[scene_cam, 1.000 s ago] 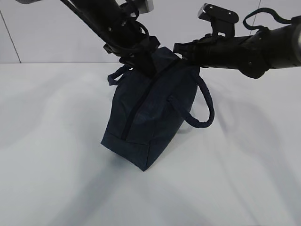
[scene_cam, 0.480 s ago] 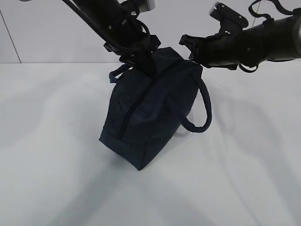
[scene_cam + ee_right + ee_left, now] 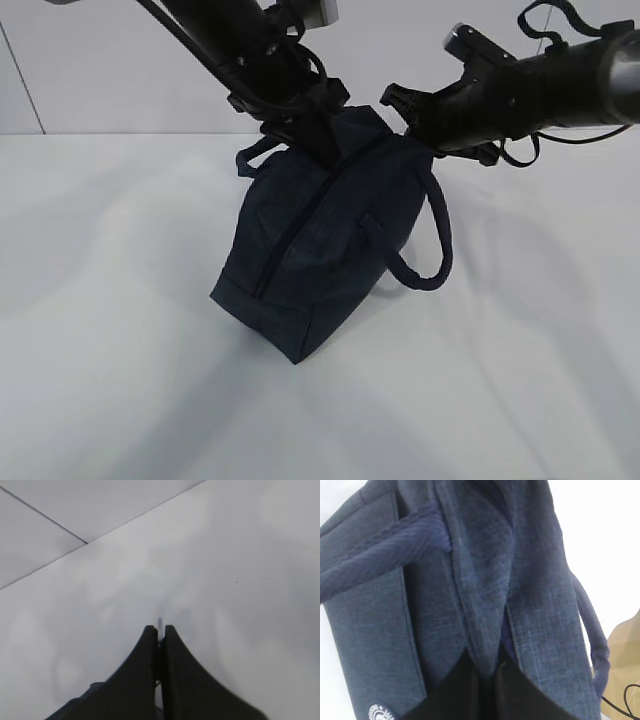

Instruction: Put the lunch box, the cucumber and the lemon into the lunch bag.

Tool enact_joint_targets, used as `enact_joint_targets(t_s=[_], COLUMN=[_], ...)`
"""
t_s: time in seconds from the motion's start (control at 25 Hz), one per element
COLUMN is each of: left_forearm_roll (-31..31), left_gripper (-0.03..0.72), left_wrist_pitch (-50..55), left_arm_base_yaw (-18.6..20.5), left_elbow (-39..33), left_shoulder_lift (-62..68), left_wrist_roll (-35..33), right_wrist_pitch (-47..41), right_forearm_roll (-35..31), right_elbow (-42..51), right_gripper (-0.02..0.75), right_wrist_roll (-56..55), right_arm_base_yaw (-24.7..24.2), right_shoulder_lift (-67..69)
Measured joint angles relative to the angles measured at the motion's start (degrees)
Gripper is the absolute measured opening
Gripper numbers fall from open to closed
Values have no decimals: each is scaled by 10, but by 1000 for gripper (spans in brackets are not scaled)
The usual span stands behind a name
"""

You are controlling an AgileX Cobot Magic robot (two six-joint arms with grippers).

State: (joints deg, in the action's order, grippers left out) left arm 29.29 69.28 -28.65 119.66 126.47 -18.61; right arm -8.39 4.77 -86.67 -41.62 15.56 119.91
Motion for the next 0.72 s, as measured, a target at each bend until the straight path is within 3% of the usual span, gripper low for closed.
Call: enact_joint_targets(t_s=[0.36,0.72], left_forearm_roll=[7,10], left_gripper=[-10,-10], left_wrist_pitch=[2,4], left_arm_base_yaw=[0,0], left_elbow=[0,0], left_shoulder_lift=[0,0], left_wrist_roll=[0,0], right_wrist_pitch=[-22,-24], right_forearm_roll=[-71,-76], right_elbow=[-1,-5], right_gripper=[0,0], right_wrist_roll=[0,24], right_arm_base_yaw=[-2,-2], right_shoulder_lift=[1,12])
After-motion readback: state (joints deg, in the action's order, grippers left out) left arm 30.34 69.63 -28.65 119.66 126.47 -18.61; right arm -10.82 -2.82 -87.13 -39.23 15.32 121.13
